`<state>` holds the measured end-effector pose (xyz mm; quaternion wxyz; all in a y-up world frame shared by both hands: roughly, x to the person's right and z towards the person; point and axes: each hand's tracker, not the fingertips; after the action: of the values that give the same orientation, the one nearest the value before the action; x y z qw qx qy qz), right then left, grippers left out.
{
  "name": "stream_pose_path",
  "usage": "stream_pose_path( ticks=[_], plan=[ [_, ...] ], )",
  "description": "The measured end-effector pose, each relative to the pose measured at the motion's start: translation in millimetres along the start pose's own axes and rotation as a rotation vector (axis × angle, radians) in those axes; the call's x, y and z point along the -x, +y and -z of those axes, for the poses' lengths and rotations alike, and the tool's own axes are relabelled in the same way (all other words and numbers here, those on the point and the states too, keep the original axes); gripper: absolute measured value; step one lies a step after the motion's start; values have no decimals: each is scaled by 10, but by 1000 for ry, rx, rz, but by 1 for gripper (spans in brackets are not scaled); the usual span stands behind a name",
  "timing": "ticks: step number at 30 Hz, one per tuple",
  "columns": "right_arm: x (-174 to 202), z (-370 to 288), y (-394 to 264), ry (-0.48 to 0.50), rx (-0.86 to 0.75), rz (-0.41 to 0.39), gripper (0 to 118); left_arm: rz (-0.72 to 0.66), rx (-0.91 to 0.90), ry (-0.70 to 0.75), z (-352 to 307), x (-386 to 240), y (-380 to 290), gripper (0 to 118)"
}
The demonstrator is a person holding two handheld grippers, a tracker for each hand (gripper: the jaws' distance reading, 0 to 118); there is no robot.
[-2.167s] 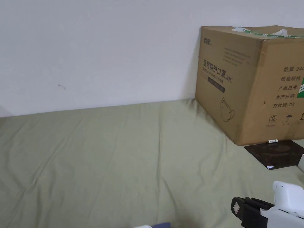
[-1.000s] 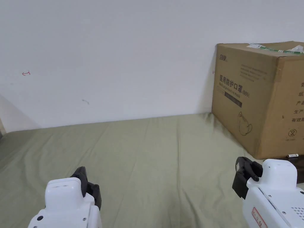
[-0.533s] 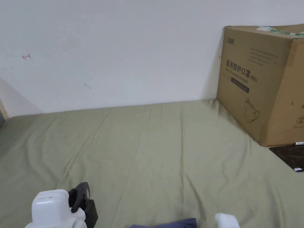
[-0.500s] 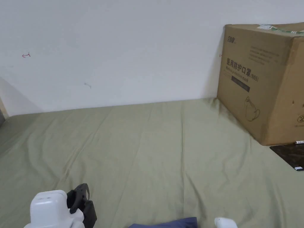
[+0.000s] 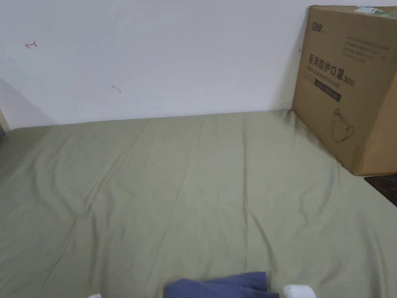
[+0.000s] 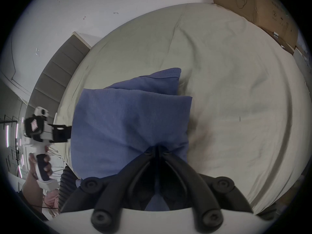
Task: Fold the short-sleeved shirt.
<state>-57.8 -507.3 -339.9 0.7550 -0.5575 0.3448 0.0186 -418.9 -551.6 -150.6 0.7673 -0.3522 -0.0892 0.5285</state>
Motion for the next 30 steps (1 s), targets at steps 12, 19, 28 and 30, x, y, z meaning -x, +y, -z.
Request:
stream_pose_path(
  ticks=[12, 19, 28, 30],
  plan=[
    [-93, 33, 46, 33, 32, 74, 4, -208, 220, -494, 994, 245, 80, 117],
    [-140, 48, 14, 52, 24, 87, 4, -104, 110, -277, 1044, 319, -73, 16],
    [6, -322, 9, 65, -47, 89, 4, 96, 16, -94, 58, -136, 93, 17],
    [68, -444, 4, 58, -57, 51, 4, 117, -35, -48, -416, -143, 239, 17]
  ],
)
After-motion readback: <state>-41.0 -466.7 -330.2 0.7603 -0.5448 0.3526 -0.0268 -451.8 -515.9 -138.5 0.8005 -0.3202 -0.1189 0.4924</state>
